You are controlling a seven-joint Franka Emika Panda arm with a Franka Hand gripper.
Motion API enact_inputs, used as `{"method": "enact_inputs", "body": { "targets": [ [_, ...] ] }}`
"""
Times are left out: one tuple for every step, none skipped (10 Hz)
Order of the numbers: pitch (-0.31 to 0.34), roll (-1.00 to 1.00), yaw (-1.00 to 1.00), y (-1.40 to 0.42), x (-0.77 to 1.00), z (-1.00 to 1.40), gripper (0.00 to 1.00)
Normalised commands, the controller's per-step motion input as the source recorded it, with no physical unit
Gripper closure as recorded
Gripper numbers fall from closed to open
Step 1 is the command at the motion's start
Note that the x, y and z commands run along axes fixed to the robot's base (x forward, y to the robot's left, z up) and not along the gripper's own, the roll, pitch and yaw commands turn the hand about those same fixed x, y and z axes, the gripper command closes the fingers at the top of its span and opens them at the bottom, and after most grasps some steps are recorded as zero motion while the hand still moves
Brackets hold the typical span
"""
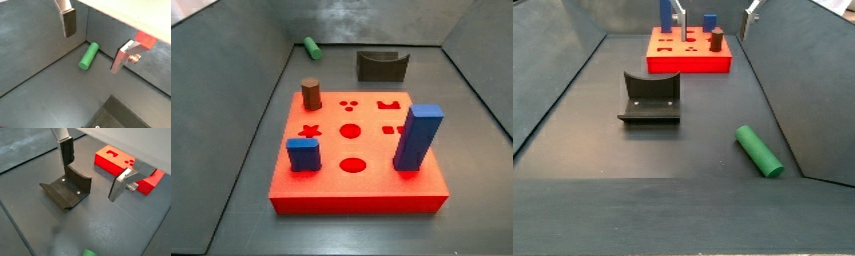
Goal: Pick up the round object. Move up. Place the round object on the fixture. Regrasp the round object. Move to above the board. Insert the round object.
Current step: Pick up the round object.
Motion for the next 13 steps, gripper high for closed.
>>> {"method": "enact_inputs", "body": {
  "targets": [
    [0.000, -0.18, 0.00, 0.23, 0.00, -0.31, 0.00],
    [0.051, -0.04, 0.00, 0.47, -0.21, -0.86, 0.00],
    [0.010, 0.00, 0.03, 0.51, -0.18, -1.00, 0.00],
    [0.000, 0.00, 0.04, 0.50, -0.06, -1.00, 0.00],
    [0.000, 0.00, 0.07, 0.48, -0.01, -1.00, 0.00],
    [0.000, -0.06, 0.13, 0.47, -0.16, -1.00, 0.00],
    [-0.006, -0.08, 0.32, 0.41, -0.23, -0.94, 0.00],
    [-0.059, -0.05, 0.57, 0.39, -0.49, -0.90, 0.00],
    [-0.057, -0.06, 0.62, 0.37, -0.47, -0.87, 0.00],
    [-0.057, -0.11, 0.64, 0.31, -0.41, -0.79, 0.00],
    [-0.167, -0.12, 0.43, 0.14, -0.41, -0.65, 0.00],
    [-0.164, -0.06, 0.20, 0.00, -0.10, -0.78, 0.00],
    [-0.124, -0.06, 0.06, -0.03, 0.00, -0.89, 0.00]
  ]
}}
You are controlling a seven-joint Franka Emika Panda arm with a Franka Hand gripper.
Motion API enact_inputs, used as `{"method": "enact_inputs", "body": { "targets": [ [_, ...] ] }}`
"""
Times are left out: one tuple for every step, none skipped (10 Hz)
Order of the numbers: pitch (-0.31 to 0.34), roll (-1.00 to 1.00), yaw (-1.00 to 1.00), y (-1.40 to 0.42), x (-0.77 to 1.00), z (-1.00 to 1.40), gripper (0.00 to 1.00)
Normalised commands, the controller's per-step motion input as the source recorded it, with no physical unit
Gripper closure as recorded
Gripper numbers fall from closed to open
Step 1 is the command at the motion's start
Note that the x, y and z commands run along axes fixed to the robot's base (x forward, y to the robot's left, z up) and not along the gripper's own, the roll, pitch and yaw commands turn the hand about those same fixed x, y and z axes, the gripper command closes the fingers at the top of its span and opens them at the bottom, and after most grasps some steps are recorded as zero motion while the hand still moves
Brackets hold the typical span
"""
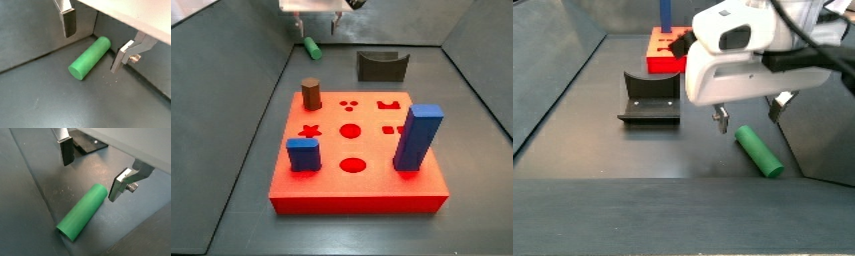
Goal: Pick up the round object. Move up. Place the round object on the fixture. Regrasp the round object. Move to above the board. Insert the round object.
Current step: Pick up the round object.
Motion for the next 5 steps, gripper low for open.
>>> {"method": "enact_inputs", "body": {
  "targets": [
    [-0.100, -0.04, 0.04, 0.00, 0.00, -0.96, 0.00],
    [-0.131, -0.02, 0.08, 0.00, -0.12, -0.94, 0.00],
    [-0.126, -0.03, 0.08, 0.00, -0.13, -0.93, 0.00],
    [-0.130, -0.01, 0.11, 0.00, -0.22, -0.84, 0.00],
    [-0.146, -0.03, 0.11, 0.00, -0.23, -0.75, 0.00]
  ]
}}
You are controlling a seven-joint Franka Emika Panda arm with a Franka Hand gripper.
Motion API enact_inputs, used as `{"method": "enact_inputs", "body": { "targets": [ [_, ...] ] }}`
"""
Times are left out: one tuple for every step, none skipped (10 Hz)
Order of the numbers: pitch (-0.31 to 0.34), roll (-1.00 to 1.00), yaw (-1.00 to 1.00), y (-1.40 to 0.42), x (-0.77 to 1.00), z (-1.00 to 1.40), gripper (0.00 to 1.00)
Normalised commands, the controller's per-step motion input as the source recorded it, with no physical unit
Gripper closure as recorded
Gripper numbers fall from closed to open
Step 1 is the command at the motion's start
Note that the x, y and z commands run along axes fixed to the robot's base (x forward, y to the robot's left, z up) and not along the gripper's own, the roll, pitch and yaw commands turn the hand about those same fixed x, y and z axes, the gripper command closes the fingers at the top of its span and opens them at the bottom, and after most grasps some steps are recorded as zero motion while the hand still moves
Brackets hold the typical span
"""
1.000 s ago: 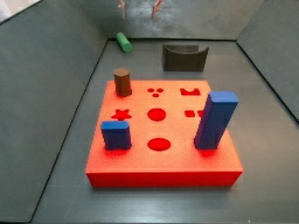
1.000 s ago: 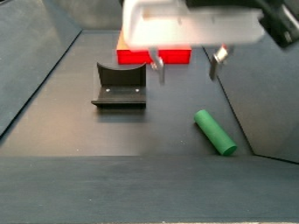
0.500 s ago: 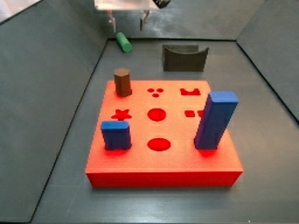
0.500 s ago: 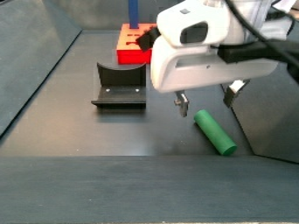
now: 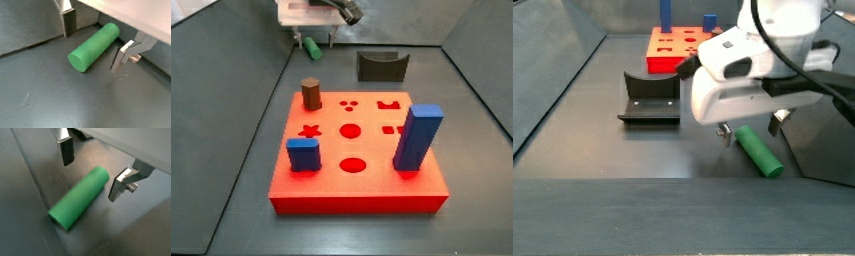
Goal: Pick up the round object. Move up. Place the round object on the fixture. Regrasp the round object. Move to above the board. Insert the round object.
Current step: Pick up the round object.
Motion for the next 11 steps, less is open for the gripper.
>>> {"method": "enact_inputs", "body": {
  "targets": [
    [-0.124, -0.11, 0.07, 0.04, -0.17, -0.49, 0.00],
    [-0.163, -0.08, 0.01, 0.00, -0.26, -0.22, 0.00],
    [0.000, -0.01, 0.00, 0.00, -0.01, 0.00, 0.00],
    [0.000, 0.00, 0.00, 0.01, 0.00, 0.00, 0.00],
    [0.000, 0.00, 0.00, 0.00, 0.00, 0.00, 1.00],
    [0.000, 0.00, 0.00, 0.00, 0.00, 0.00, 1.00],
    [0.000, 0.00, 0.00, 0.00, 0.00, 0.00, 1.00],
    [0.000, 0.00, 0.00, 0.00, 0.00, 0.00, 1.00],
    [0.000, 0.00, 0.00, 0.00, 0.00, 0.00, 1.00],
    [0.000, 0.00, 0.00, 0.00, 0.00, 0.00, 1.00],
    [0.000, 0.00, 0.00, 0.00, 0.00, 0.00, 1.00]
  ]
}}
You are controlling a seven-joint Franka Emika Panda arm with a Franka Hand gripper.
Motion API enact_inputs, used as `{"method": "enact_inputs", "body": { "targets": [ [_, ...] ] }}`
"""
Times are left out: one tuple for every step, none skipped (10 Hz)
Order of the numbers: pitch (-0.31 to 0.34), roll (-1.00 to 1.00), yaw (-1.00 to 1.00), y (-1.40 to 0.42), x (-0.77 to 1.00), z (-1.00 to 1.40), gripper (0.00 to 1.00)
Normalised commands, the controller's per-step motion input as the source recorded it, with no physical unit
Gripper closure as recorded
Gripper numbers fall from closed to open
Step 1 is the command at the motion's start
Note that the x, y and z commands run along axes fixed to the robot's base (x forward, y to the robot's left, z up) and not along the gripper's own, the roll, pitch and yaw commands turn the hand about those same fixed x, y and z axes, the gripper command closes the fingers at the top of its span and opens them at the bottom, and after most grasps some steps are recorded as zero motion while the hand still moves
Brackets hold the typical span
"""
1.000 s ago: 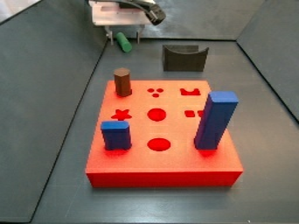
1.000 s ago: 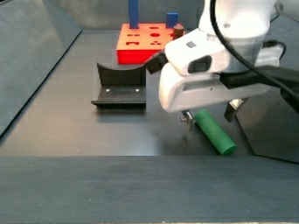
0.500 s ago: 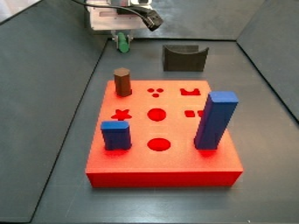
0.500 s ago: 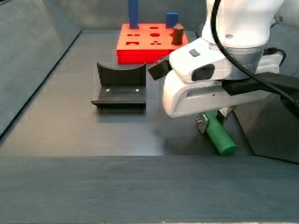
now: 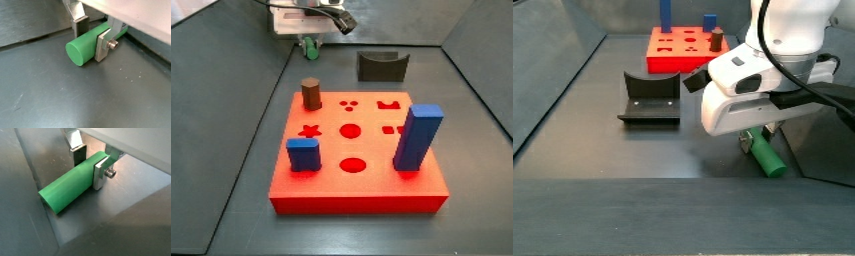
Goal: Pick up the round object. Move up. Place the round object on the fixture. Regrasp the round object. Move to above the board. Insert the round object.
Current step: Pick up the round object, then move up.
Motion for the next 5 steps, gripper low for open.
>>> {"method": "enact_inputs", "body": {
  "targets": [
    [0.000, 0.00, 0.00, 0.00, 0.00, 0.00, 1.00],
    [0.000, 0.00, 0.00, 0.00, 0.00, 0.00, 1.00],
    [0.000, 0.00, 0.00, 0.00, 0.00, 0.00, 1.00],
    [0.000, 0.00, 0.00, 0.00, 0.00, 0.00, 1.00],
    [0.000, 0.00, 0.00, 0.00, 0.00, 0.83, 1.00]
  ]
}}
